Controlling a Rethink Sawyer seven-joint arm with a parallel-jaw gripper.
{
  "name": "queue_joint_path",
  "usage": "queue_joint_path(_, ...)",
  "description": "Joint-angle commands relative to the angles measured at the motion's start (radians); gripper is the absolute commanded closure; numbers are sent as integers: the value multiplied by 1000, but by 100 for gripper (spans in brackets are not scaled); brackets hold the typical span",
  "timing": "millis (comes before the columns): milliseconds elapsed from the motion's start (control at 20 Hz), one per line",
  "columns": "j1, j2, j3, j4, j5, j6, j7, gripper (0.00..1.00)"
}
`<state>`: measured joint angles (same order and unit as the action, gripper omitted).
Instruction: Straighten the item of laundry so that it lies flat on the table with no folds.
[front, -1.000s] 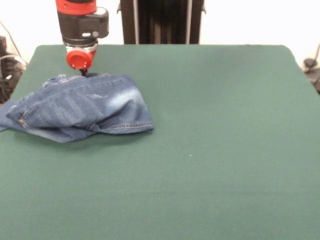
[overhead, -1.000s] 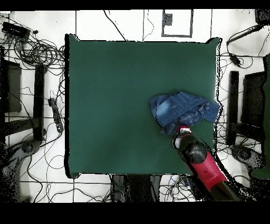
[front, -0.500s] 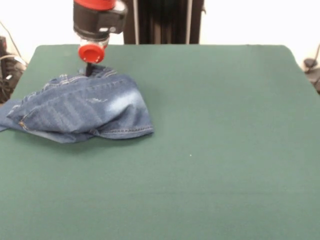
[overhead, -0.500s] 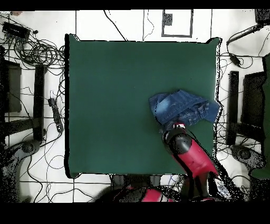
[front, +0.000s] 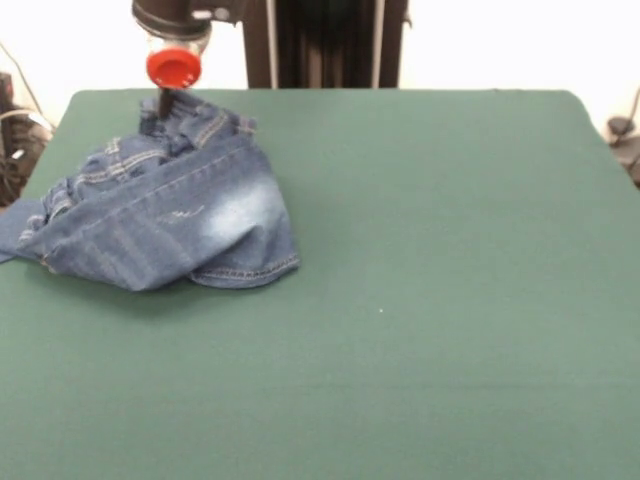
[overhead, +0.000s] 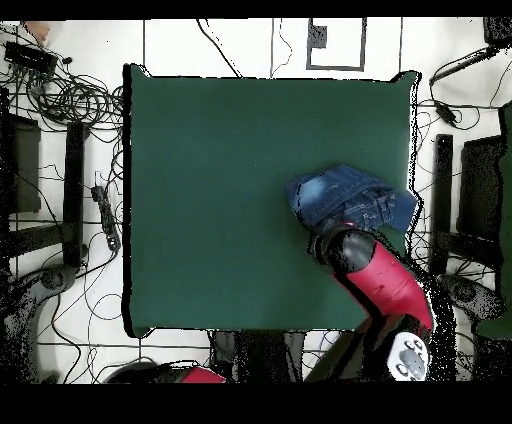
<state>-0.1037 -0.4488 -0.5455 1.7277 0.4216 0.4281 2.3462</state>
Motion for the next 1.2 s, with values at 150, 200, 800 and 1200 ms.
queue_joint_path(150, 28, -25, -104, -187, -18, 235, 187, 100)
queue_joint_path(200, 39, -21, -124, -200, -24, 257, 192, 100)
queue_joint_path(800, 56, -139, -224, -262, -118, 530, 106, 100)
queue_joint_path(1200, 51, -221, -250, -287, -190, 661, 85, 100)
